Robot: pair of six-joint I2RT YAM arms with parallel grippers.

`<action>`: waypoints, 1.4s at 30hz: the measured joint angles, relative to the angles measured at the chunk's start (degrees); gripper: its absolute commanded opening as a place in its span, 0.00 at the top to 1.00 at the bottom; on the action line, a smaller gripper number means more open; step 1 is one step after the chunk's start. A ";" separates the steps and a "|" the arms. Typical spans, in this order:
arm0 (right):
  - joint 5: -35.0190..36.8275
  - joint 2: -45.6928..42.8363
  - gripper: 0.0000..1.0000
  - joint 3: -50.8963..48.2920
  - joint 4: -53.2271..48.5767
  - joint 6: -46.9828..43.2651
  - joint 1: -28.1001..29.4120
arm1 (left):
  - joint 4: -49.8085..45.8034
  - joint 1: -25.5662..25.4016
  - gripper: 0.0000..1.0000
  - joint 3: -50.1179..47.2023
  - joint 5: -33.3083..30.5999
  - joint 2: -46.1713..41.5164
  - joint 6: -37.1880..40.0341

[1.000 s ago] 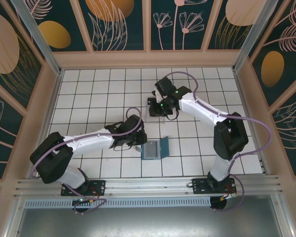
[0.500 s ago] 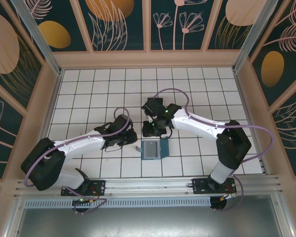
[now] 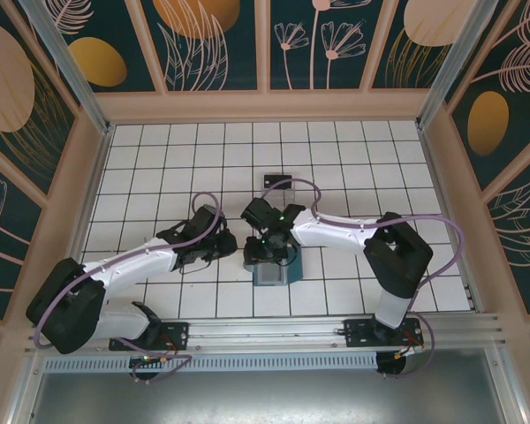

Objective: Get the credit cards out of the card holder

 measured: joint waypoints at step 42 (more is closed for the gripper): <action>-2.89 -1.33 0.33 -6.93 6.08 0.70 -0.76 | -0.11 0.00 0.83 -0.04 1.55 0.48 0.61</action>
